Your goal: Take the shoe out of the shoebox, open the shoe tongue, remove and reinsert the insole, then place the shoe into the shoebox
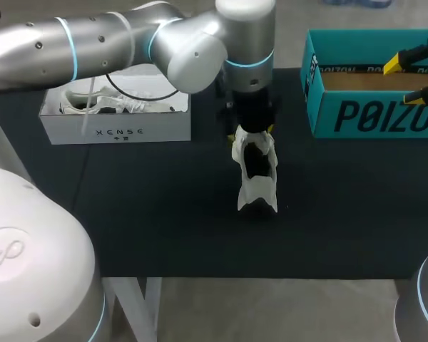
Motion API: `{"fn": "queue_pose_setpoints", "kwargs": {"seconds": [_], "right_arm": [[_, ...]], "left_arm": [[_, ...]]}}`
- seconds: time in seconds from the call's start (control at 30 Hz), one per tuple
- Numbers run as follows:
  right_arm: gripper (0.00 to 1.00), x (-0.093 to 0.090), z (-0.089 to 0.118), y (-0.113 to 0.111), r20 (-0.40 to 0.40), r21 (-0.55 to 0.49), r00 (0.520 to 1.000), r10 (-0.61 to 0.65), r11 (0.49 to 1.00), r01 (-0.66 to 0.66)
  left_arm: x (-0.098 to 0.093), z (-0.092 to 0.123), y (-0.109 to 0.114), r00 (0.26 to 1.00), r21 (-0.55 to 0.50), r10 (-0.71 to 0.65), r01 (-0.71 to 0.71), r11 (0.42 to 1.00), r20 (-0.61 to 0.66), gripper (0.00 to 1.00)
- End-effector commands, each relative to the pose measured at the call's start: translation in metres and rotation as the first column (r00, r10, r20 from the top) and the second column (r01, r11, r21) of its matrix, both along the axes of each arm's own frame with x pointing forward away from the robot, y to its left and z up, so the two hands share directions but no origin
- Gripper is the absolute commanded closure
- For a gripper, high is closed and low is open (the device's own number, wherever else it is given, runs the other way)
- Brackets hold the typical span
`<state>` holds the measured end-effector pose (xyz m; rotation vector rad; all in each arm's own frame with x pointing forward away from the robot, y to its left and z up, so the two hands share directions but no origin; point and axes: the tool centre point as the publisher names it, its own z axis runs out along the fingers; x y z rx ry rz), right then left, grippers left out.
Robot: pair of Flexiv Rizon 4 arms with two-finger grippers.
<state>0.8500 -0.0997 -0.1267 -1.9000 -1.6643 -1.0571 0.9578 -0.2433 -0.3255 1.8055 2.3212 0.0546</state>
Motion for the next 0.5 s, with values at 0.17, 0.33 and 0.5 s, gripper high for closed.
{"fn": "queue_pose_setpoints", "kwargs": {"seconds": [0.17, 0.33, 0.5], "right_arm": [[0.00, -0.001, 0.000, 0.000, -0.001, -0.002, 1.000, -0.002, 1.000, 0.002], [0.00, -0.001, 0.000, 0.000, -0.001, -0.002, 1.000, -0.002, 1.000, 0.002], [0.00, -0.001, 0.000, 0.000, -0.001, -0.002, 1.000, -0.002, 1.000, 0.002]], "left_arm": [[0.012, 0.019, 0.006, 0.999, -0.044, 0.036, -0.034, 0.998, 0.039, 1.00], [0.015, 0.021, 0.006, 0.998, -0.063, 0.051, -0.048, 0.997, 0.036, 1.00], [0.010, 0.024, -0.002, 0.998, -0.093, 0.069, -0.068, 0.993, 0.005, 1.00]]}}
